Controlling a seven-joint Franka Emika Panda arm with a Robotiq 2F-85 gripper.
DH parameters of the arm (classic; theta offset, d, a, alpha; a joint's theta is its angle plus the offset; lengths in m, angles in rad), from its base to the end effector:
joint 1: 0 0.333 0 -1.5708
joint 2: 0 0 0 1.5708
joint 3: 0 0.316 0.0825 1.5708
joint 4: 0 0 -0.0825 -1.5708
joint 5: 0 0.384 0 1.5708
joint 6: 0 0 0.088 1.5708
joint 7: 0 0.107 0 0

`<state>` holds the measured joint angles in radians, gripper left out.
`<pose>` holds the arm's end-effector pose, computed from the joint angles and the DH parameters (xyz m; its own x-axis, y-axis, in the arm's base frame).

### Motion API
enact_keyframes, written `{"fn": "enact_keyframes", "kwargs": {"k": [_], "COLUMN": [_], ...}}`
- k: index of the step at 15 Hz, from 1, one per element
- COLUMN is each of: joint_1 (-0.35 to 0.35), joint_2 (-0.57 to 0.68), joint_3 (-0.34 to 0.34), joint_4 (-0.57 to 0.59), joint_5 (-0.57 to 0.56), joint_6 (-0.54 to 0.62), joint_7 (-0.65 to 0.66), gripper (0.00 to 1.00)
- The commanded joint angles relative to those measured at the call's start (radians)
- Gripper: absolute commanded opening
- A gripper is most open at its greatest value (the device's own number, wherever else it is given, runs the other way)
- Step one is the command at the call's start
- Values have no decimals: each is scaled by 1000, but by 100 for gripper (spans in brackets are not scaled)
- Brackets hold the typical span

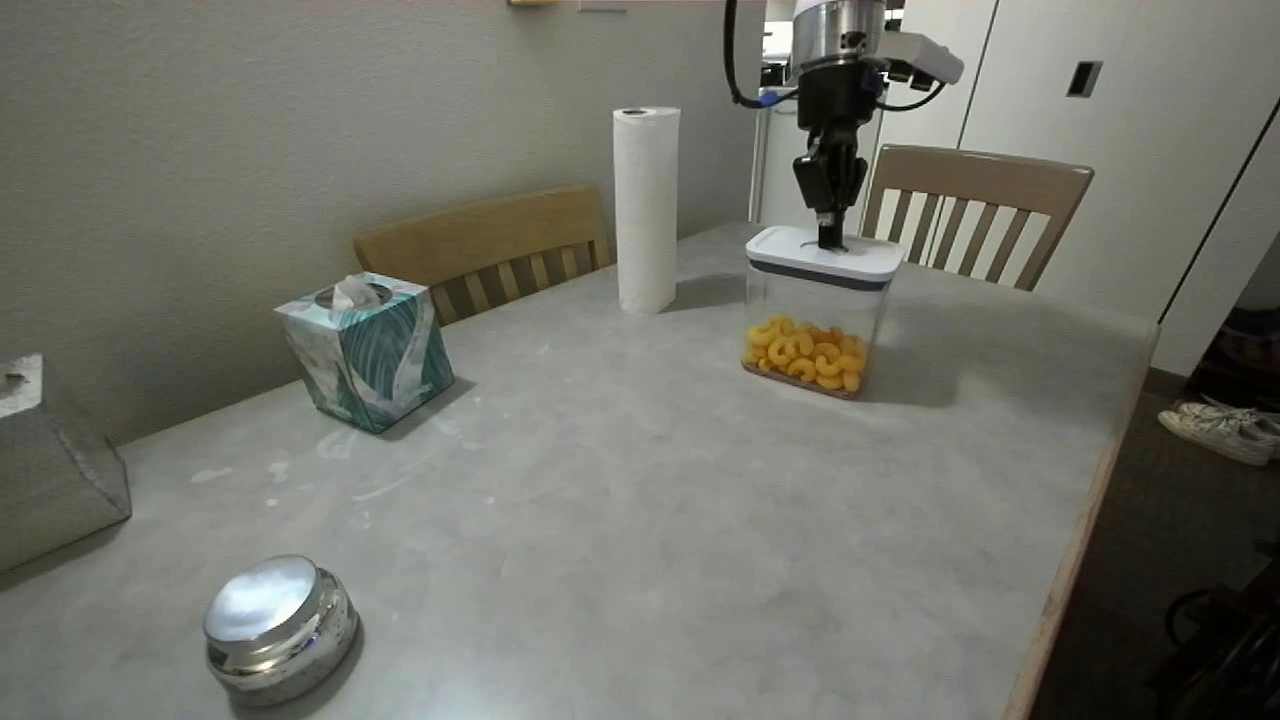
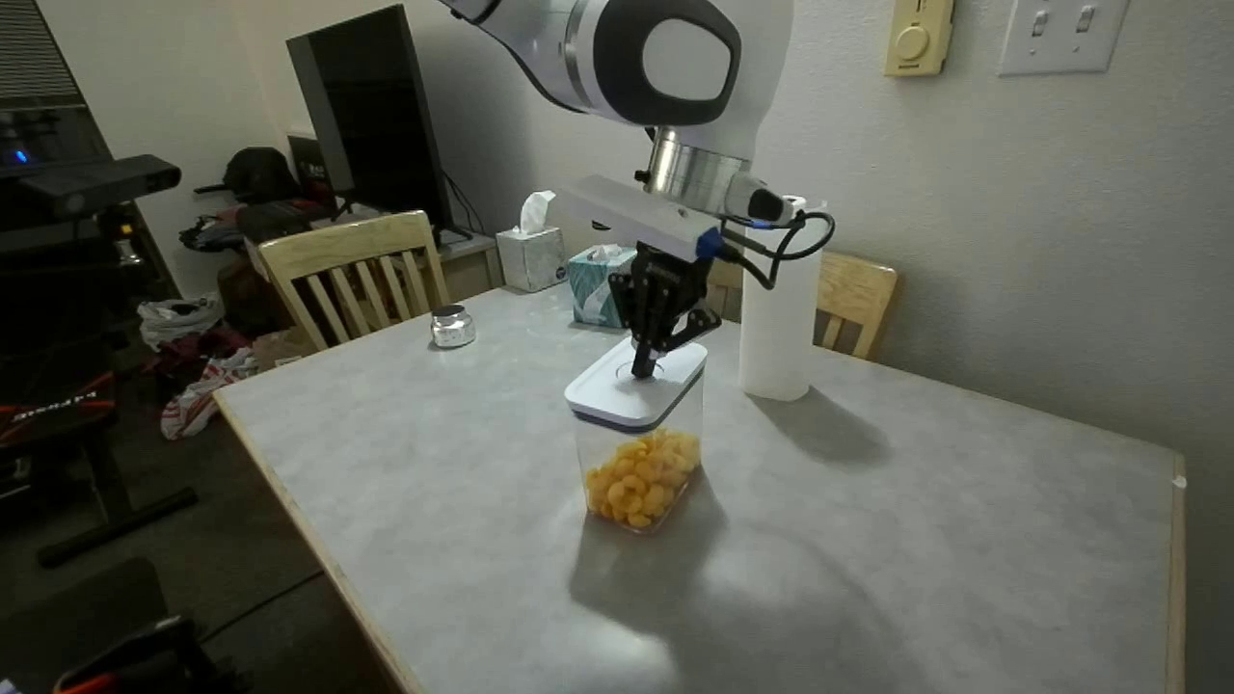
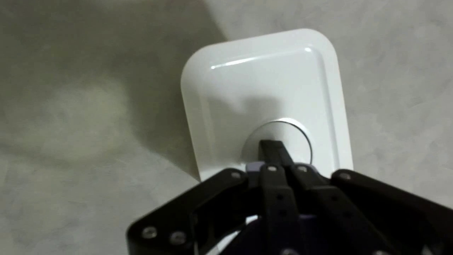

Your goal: Press the button atop the lid and then put the lid on the table

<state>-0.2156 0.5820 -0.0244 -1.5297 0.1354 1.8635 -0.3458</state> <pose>0.6573 -0.1478 0.2998 0.9777 0.0699 -0.1979 0.0338 -0.9831 -0.1802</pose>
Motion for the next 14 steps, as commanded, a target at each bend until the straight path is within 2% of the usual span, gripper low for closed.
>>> {"fn": "enact_keyframes", "kwargs": {"k": [1,3,8,14], "joint_1": [-18,-28,-13,24], "joint_2": [-3,14,23,-14], "joint_3": [4,17,36,24], "joint_4": [-40,-35,-5,-22], "joint_5": [10,34,49,9], "joint_6": [65,89,55,23], "joint_7": [-38,-63,-87,-7], "gripper": [0,0,0,0]}}
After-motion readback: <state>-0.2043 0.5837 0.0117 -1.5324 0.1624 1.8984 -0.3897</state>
